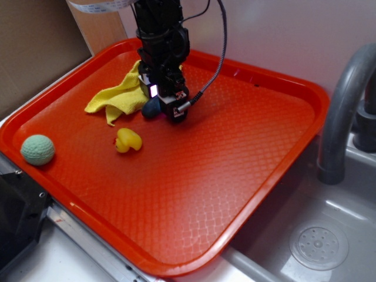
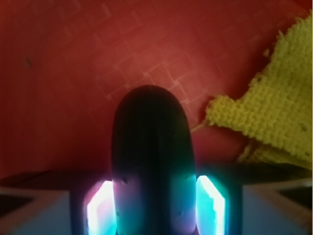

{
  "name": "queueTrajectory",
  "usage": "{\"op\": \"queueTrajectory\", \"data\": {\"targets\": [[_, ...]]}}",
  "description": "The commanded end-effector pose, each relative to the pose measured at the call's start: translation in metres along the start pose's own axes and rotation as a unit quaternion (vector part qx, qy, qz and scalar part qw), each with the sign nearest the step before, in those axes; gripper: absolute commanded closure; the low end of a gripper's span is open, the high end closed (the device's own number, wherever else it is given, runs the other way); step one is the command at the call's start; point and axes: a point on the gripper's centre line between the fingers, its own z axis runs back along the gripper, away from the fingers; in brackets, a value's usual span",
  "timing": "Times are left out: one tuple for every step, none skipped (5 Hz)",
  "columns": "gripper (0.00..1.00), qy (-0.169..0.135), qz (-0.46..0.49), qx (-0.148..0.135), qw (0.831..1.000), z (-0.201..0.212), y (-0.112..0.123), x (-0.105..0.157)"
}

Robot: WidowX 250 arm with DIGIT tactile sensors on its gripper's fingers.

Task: Grab the plastic pickle.

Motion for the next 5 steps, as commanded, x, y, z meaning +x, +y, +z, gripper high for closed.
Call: {"op": "queueTrajectory", "data": {"targets": [[1.0, -0.053, 0.013, 0.034, 0.998, 0.074, 0.001, -0.014], [1.0, -0.066, 0.024, 0.02, 0.997, 0.107, -0.007, -0.025], [1.0, -0.088, -0.002, -0.008, 0.996, 0.146, -0.038, -0.049], [1.0, -0.13, -0.039, -0.032, 0.99, 0.16, -0.056, -0.061], [1.0, -0.126, -0.088, -0.037, 0.987, 0.152, -0.058, -0.056]]}}
